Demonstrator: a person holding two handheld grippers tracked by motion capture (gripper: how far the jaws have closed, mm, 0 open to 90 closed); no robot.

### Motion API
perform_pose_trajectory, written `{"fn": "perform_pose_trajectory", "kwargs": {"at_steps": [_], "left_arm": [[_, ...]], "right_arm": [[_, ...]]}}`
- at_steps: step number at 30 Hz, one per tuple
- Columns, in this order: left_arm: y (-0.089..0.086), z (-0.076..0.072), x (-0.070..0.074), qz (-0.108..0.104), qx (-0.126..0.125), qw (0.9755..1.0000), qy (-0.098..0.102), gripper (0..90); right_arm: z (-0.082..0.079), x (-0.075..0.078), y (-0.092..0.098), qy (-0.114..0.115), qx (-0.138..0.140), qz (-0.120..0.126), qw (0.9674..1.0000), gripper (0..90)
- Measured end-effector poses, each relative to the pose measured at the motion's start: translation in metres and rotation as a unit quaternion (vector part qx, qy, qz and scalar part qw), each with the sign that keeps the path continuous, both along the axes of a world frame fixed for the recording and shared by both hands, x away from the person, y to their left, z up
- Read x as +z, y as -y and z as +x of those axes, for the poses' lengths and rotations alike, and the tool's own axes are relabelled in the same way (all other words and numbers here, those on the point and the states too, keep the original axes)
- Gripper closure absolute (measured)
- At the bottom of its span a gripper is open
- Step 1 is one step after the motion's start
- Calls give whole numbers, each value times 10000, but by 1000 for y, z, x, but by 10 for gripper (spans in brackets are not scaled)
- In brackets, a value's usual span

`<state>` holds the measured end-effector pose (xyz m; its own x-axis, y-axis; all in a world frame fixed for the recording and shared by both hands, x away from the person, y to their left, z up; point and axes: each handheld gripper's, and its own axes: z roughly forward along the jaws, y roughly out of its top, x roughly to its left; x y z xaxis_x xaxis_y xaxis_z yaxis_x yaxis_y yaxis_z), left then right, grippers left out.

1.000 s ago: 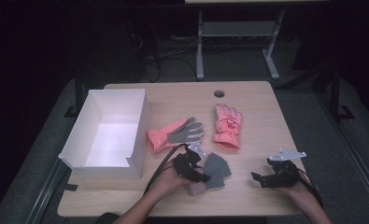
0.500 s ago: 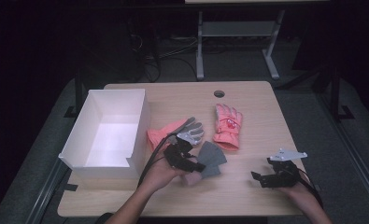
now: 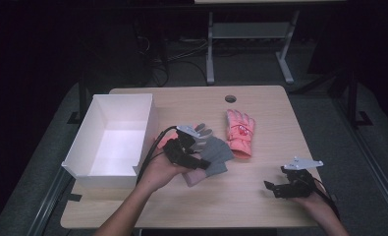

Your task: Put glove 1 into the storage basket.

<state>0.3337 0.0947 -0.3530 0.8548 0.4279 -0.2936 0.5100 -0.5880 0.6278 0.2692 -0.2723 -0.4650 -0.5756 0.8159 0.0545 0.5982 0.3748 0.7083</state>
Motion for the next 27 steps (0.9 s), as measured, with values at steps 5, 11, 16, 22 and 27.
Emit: {"fn": "perform_pose_trajectory", "kwargs": {"at_steps": [5, 11, 16, 22, 27], "left_arm": [[-7, 3, 24, 8, 2, 10000, 98, 609], [-20, 10, 49, -151, 26, 9998, 161, 609], [-38, 19, 63, -224, 231, 9991, 270, 608], [-62, 28, 72, -288, 593, 9971, 378, 609], [-81, 34, 76, -266, 868, 9948, 462, 609]], "right_arm": [[0, 0, -1, -10, -6, -3, 10000, 132], [0, 0, -1, -22, -35, 19, 10000, 132], [0, -1, 0, -21, -33, 6, 10000, 132], [0, -1, 0, -36, -47, 2, 10000, 132], [0, -1, 0, -39, -41, 11, 10000, 132]]}}
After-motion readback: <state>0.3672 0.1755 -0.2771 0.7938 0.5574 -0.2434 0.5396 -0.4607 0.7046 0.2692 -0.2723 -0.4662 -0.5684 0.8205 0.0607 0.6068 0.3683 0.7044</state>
